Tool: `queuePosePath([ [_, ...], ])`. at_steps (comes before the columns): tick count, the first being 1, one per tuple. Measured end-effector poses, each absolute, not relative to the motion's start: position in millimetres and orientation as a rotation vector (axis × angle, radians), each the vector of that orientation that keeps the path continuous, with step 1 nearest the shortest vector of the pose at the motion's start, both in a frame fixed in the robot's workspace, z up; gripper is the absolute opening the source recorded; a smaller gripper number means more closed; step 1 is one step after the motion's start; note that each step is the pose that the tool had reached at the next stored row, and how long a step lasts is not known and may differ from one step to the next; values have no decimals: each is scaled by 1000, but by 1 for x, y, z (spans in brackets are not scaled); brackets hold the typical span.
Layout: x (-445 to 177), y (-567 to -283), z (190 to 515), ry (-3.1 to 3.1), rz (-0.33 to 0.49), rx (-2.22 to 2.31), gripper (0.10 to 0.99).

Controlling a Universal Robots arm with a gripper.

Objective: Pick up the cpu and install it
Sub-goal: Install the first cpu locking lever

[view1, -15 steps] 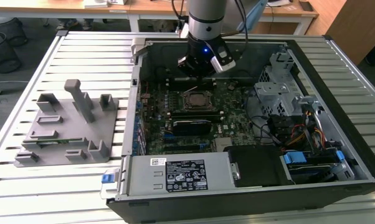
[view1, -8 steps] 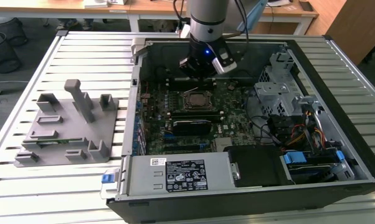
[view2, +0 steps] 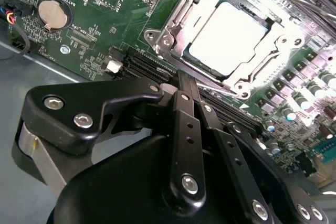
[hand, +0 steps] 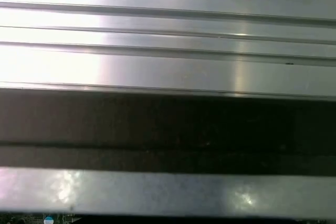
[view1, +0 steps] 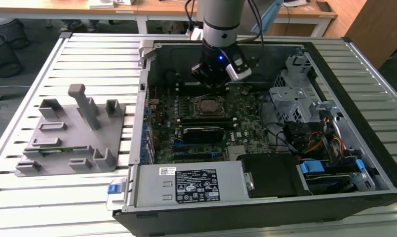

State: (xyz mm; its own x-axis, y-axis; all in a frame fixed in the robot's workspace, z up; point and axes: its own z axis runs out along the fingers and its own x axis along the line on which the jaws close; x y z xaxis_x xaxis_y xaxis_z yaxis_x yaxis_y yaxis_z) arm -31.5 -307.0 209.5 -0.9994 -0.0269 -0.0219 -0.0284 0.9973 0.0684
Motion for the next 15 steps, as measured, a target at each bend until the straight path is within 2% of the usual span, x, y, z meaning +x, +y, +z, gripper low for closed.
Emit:
queuePosePath([
  [15, -28, -307, 199, 3119, 106, -43, 106],
])
